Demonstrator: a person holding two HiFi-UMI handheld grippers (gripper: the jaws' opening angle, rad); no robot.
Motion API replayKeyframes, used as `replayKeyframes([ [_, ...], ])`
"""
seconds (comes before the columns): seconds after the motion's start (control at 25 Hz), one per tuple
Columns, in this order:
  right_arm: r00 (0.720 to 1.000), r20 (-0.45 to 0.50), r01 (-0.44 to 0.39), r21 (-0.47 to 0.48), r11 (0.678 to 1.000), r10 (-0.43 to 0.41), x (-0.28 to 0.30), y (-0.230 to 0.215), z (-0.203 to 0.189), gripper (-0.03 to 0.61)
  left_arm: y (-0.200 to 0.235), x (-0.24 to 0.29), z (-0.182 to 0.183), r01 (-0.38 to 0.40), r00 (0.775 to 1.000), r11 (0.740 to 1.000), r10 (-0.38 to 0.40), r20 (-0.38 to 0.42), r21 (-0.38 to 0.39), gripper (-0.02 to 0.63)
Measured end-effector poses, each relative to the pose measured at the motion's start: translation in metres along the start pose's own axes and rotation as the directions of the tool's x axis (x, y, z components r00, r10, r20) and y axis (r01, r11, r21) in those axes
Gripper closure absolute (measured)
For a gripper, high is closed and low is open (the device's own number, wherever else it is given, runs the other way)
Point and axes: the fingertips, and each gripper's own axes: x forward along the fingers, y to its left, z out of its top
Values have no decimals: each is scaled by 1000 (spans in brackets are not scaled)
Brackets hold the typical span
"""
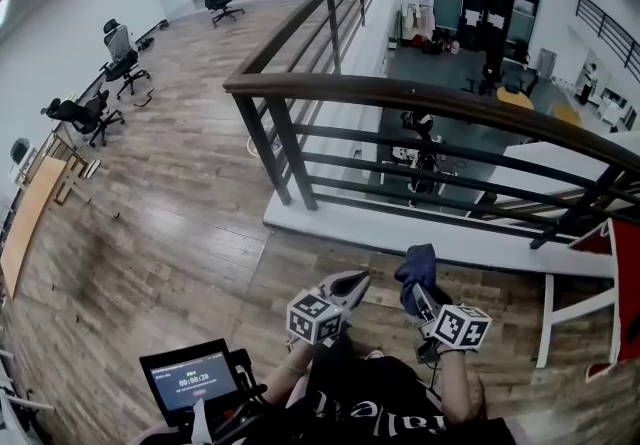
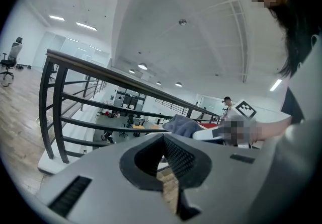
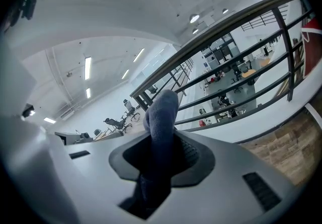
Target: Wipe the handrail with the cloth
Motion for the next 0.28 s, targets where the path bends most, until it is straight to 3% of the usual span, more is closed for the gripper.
replayKeyframes([
  [0.28, 1000, -21, -4, 7, 1000, 4, -9, -15, -7, 480, -9, 9, -12, -16, 1000, 1000, 16, -12, -14, 614],
])
